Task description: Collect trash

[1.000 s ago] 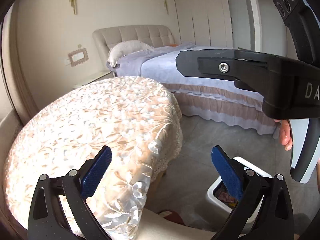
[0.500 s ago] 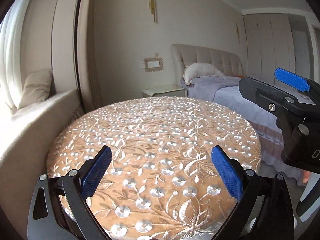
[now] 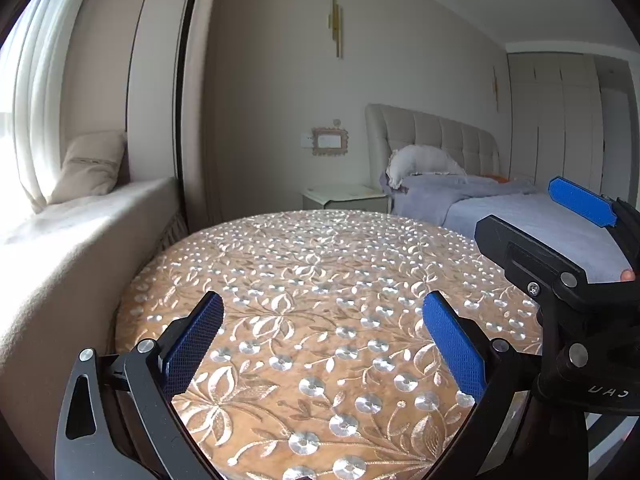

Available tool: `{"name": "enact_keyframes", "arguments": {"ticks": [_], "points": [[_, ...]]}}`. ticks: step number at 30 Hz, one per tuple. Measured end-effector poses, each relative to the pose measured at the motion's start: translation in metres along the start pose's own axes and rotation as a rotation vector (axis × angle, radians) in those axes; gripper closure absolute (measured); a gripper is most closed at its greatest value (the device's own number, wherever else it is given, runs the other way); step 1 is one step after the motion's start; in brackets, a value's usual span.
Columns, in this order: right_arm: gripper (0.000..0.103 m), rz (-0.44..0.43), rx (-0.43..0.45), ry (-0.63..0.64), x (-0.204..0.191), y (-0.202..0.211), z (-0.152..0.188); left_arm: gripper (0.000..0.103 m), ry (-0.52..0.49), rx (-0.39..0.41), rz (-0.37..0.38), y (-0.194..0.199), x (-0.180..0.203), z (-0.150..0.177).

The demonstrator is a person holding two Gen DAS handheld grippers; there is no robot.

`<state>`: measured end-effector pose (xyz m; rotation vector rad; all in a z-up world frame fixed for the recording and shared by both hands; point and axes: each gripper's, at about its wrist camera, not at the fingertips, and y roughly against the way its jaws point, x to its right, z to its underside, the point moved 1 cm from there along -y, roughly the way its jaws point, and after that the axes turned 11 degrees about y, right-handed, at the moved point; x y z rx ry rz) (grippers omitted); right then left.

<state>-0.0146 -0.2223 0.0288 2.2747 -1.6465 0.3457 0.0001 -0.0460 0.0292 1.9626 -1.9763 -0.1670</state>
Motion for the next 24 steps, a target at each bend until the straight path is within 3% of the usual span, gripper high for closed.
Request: {"name": "enact_keyframes", "arguments": {"ticks": [16,24], "points": [[0.005,0.002,0.022,-0.038,0.002,0.004,-0.003,0.005,0.011,-0.005,0.018,0.0,-0.001,-0.004],[0.005,0.027,0.027,-0.069,0.012,0.009,-0.001,0.005,-0.042,0.017,0.002,0.004,0.01,-0.006]]}}
